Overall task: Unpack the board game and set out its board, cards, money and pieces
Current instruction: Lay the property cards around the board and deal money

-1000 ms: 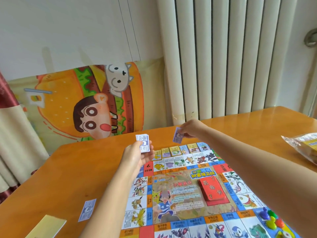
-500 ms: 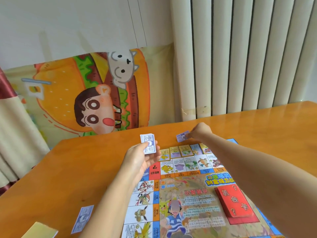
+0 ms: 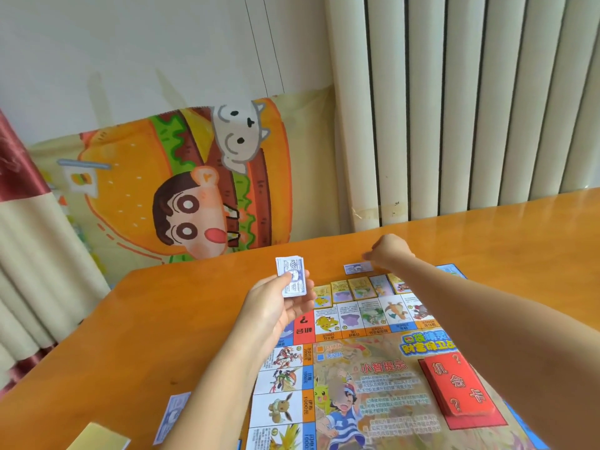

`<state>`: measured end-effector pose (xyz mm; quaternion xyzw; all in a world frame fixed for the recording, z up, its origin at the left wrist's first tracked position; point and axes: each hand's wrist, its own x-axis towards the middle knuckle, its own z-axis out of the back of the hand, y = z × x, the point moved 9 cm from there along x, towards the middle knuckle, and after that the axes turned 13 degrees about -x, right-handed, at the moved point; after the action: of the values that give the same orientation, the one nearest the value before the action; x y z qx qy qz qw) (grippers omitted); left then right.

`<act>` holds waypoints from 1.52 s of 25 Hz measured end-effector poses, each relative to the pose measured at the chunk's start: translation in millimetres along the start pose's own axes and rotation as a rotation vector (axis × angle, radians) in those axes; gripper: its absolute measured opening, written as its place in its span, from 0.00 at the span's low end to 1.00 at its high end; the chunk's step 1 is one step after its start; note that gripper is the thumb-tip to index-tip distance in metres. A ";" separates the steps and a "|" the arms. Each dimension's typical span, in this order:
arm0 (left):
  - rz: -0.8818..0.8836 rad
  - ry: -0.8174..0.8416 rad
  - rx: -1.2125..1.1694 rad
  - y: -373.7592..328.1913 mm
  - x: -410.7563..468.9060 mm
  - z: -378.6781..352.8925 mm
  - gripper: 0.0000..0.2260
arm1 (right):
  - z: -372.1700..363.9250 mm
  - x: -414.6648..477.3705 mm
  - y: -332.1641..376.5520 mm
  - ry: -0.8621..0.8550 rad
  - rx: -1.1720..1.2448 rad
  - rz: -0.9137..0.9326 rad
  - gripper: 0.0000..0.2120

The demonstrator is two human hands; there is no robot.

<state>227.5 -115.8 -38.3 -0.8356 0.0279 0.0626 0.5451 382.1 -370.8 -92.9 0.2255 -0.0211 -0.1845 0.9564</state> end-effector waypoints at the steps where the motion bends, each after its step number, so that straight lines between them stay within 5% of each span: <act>1: -0.007 0.000 0.006 -3.2 -2.6 -1.3 0.11 | 9.8 -1.5 4.3 -0.014 0.050 0.019 0.14; 4: -0.010 0.000 0.022 -10.2 -15.5 -8.7 0.07 | 53.2 -21.8 24.6 -0.019 0.136 0.123 0.11; 10: -0.079 0.094 0.229 -8.9 -54.0 -38.1 0.06 | 123.5 -153.2 61.6 0.339 0.136 0.549 0.20; 15: -0.208 0.156 0.391 -13.5 -110.9 -73.6 0.07 | 159.3 -247.6 39.2 0.410 0.135 0.659 0.10; 20: -0.166 0.168 0.206 4.5 -163.7 -105.9 0.08 | 179.9 -296.7 -27.7 0.386 0.379 0.499 0.05; 24: -0.072 0.129 -0.099 32.8 -197.0 -128.4 0.06 | 175.1 -321.0 -75.9 0.384 0.677 0.370 0.17; 28: -0.002 0.124 -0.164 57.4 -212.7 -149.3 0.08 | 174.3 -319.8 -116.8 0.263 0.823 0.269 0.05; 33: 0.238 0.105 -0.307 90.1 -214.5 -158.2 0.13 | 189.9 -283.3 -211.4 0.004 0.481 0.042 0.07; 38: 0.238 0.121 -0.218 102.9 -203.3 -164.5 0.12 | 178.2 -235.6 -280.9 -0.052 0.081 -0.135 0.06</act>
<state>26.5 -312.3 -38.7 -0.8828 0.1522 0.0791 0.4372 44.3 -594.0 -46.1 0.2598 -0.0383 -0.2534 0.9310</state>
